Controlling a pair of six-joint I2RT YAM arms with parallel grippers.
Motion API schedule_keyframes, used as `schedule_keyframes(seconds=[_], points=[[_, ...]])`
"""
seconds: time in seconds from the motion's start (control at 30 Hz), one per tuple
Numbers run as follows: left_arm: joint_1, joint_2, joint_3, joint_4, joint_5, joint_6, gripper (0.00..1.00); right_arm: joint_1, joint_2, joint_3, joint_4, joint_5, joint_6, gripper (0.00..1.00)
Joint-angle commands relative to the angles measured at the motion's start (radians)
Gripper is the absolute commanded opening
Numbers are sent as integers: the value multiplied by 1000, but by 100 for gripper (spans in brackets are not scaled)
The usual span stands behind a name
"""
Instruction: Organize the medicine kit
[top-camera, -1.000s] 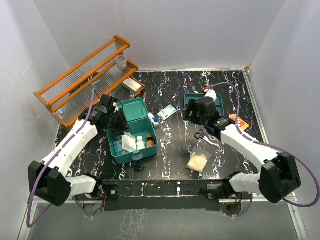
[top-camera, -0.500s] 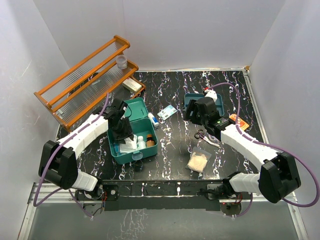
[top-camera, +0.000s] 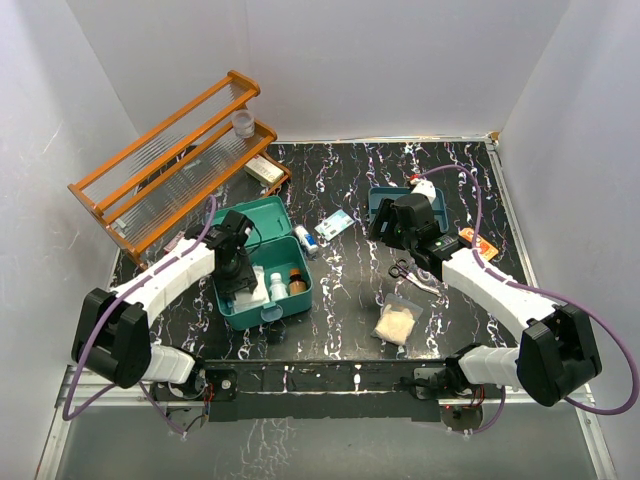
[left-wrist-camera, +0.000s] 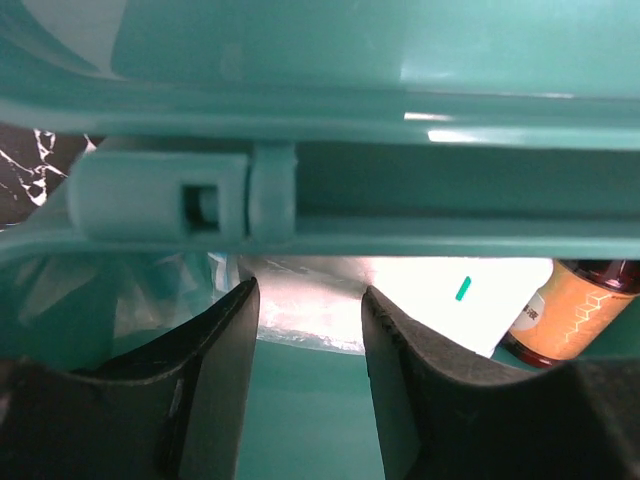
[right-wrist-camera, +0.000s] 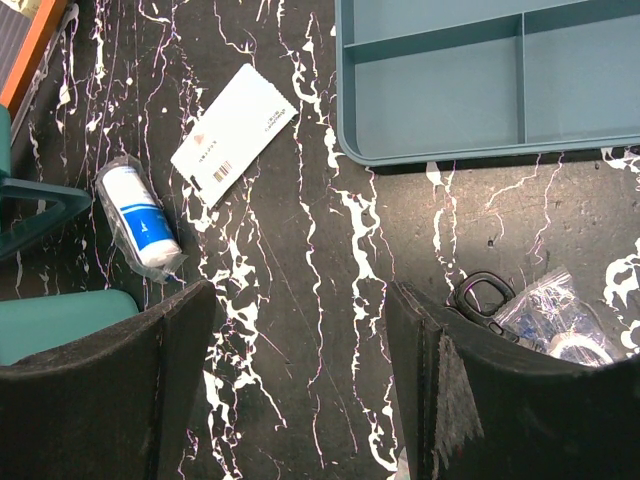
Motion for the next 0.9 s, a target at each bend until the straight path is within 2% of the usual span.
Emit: schedule_keyframes(seconds=[0.0, 0.2, 0.53, 0.73, 0.87], points=[[-7, -38, -17, -53, -107, -45, 43, -4, -12, -1, 15, 11, -15, 67], [-43, -69, 14, -90, -218, -115, 35, -5, -17, -3, 15, 9, -12, 67], [-193, -163, 12, 37, -263, -66, 35, -6, -29, -12, 12, 8, -11, 67], [-196, -110, -12, 88, -255, -39, 41, -6, -31, -16, 12, 8, -11, 67], [-195, -69, -14, 62, -326, -75, 35, -8, -35, -17, 12, 11, -16, 67]])
